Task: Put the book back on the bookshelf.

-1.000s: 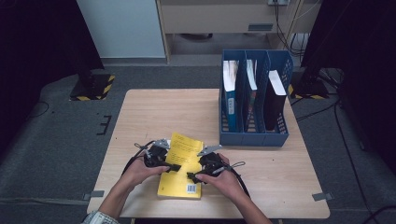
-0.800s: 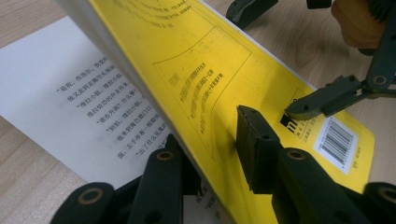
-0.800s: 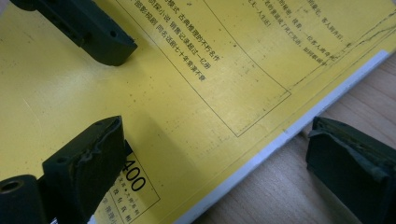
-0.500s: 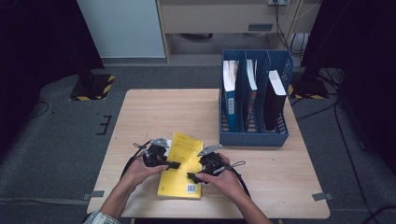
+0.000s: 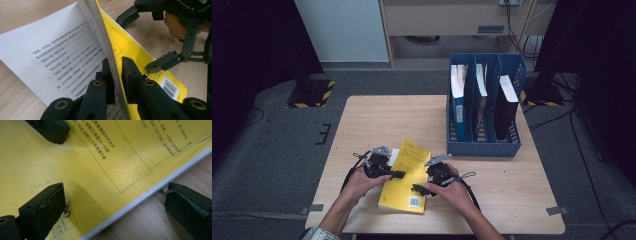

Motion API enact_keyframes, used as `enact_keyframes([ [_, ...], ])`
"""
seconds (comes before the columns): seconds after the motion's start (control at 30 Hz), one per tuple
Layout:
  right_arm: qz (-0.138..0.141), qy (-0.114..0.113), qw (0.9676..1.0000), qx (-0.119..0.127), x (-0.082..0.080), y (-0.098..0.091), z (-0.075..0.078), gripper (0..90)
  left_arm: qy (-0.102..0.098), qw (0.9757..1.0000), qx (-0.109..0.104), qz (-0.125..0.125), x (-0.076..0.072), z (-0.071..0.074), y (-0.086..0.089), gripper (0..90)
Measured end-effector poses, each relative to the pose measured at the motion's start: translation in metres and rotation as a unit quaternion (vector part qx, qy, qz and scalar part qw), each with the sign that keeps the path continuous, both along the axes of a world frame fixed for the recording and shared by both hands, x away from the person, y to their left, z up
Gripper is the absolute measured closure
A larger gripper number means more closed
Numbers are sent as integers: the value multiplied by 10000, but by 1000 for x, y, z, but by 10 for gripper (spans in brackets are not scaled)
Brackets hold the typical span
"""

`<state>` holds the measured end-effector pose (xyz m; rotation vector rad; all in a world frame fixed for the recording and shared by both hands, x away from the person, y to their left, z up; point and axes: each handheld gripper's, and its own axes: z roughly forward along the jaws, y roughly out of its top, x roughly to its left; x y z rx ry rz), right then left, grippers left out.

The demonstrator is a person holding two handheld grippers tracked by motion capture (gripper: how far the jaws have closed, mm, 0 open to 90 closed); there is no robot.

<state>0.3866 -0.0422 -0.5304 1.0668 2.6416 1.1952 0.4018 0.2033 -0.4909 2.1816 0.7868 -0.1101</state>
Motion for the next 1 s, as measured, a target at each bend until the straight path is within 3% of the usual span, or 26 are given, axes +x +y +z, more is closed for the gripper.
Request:
enact_keyframes([
  [0.07,-15,62,10000,69,2,-2,0,31,-10,10000,-99,2,0,2,2,823],
  [0.4,101,181,9996,207,9,-4,0,20,-71,9998,-190,-27,-2,8,3,825],
  [0.57,243,425,9981,372,17,-4,1,6,-85,9995,-297,-108,-3,11,4,832],
  [0.67,265,473,9979,367,21,-2,2,22,-109,9996,-247,-107,-3,11,6,827],
  [0.77,166,569,9966,573,26,-5,2,142,-190,9997,-22,-118,-3,10,8,817],
  [1.0,111,573,9967,572,28,-6,4,206,-202,9996,157,-138,-2,6,8,803],
])
